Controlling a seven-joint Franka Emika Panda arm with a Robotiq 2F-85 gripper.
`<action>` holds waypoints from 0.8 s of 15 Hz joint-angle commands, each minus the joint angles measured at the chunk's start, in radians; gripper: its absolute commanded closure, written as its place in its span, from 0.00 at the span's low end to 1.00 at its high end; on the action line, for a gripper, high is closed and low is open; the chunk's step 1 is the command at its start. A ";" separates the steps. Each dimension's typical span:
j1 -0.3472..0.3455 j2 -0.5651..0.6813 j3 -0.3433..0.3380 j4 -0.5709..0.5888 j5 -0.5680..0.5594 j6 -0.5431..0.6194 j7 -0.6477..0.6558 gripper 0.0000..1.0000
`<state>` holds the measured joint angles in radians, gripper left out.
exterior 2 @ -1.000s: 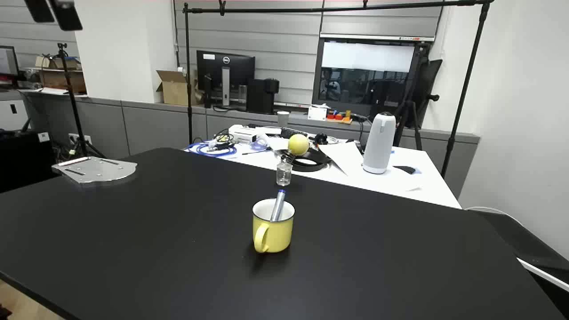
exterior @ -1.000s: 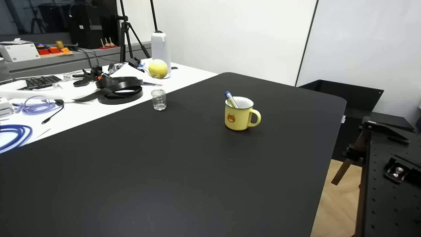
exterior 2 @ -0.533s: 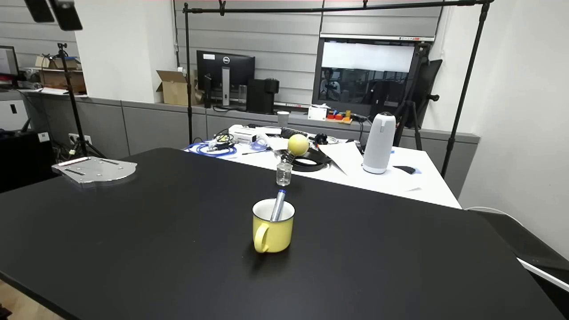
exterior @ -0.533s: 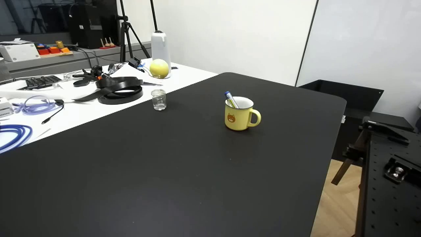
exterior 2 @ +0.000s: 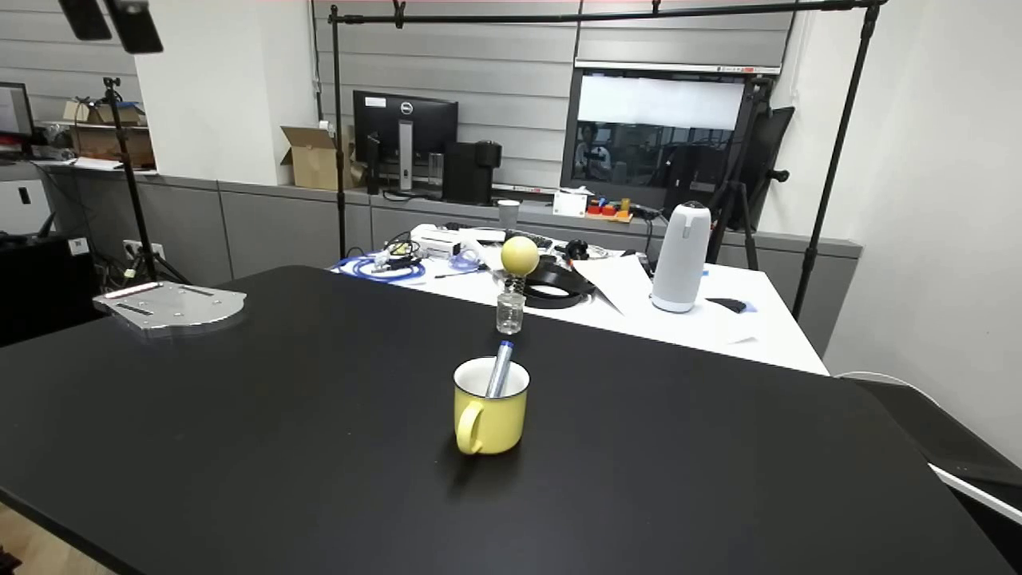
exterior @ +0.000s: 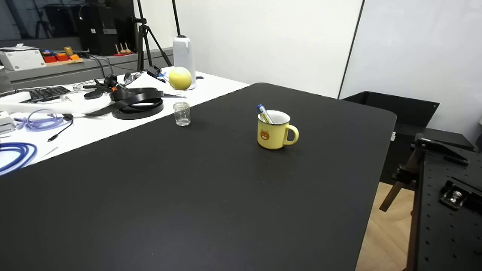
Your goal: Take the marker out of the cup and put it on the table
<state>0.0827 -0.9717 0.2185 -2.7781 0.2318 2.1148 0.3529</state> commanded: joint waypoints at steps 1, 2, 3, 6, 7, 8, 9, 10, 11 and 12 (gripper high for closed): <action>-0.075 0.033 -0.056 0.001 -0.075 0.048 -0.065 0.00; -0.102 0.054 -0.081 0.001 -0.098 0.069 -0.087 0.00; -0.126 0.073 -0.103 0.001 -0.117 0.094 -0.104 0.00; -0.215 0.165 -0.183 0.000 -0.178 0.191 -0.162 0.00; -0.239 0.180 -0.199 -0.001 -0.187 0.208 -0.158 0.00; -0.200 0.133 -0.176 -0.002 -0.169 0.169 -0.149 0.00; -0.223 0.159 -0.195 -0.002 -0.180 0.188 -0.158 0.00; -0.234 0.177 -0.205 -0.002 -0.183 0.198 -0.165 0.00; -0.237 0.186 -0.208 -0.002 -0.183 0.205 -0.167 0.00; -0.237 0.189 -0.207 -0.002 -0.183 0.206 -0.167 0.00</action>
<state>-0.1622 -0.7829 0.0198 -2.7814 0.0574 2.3221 0.1803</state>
